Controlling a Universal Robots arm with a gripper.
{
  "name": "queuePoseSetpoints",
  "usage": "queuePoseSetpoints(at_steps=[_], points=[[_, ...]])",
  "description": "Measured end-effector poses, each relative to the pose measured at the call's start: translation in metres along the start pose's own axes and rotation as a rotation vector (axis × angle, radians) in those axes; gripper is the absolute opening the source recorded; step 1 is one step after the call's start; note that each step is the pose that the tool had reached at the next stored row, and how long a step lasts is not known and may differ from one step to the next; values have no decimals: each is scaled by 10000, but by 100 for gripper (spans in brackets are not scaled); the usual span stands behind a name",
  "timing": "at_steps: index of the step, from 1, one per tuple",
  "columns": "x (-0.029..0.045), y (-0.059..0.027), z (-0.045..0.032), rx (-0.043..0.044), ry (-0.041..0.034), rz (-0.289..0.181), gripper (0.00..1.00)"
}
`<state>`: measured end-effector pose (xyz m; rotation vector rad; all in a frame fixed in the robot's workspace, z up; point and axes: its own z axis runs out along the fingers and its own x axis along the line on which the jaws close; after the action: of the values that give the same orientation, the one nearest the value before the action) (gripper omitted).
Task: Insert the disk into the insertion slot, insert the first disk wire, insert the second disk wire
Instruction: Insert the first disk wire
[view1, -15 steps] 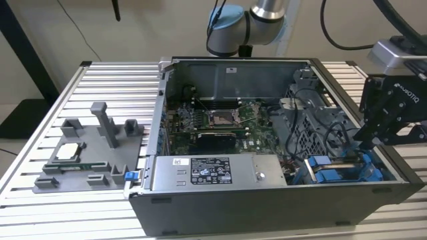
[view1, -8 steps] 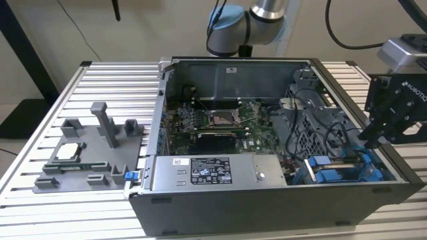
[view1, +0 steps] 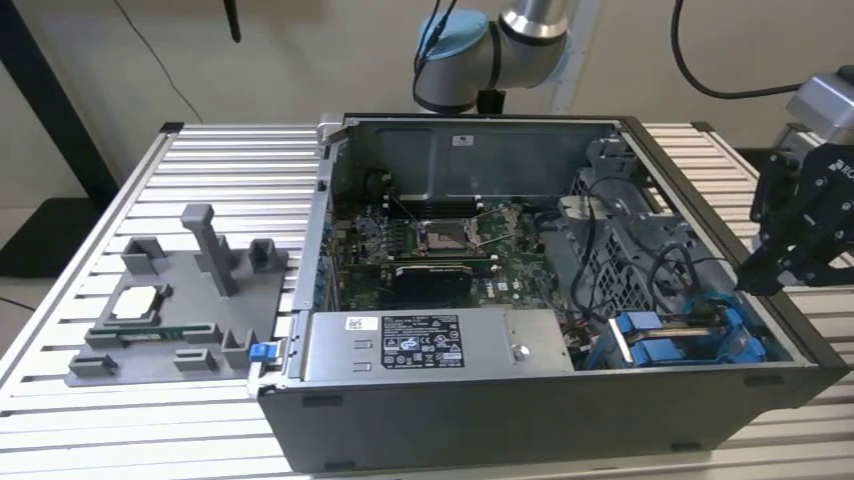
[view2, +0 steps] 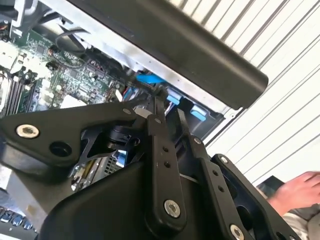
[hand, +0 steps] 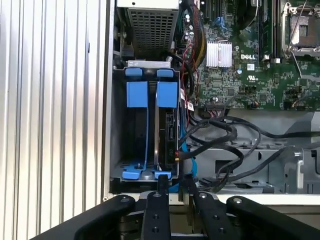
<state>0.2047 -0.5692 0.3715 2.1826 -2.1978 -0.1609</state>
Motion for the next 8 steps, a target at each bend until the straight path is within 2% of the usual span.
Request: queuePoseSetpoints(at_steps=[2,5,6,8], points=[[0,-20,-2,-1,-80,-5,100],[0,-32,0,1,-307,34,100],[1,-34,4,3,-356,76,100],[0,-38,19,12,-398,227,100]])
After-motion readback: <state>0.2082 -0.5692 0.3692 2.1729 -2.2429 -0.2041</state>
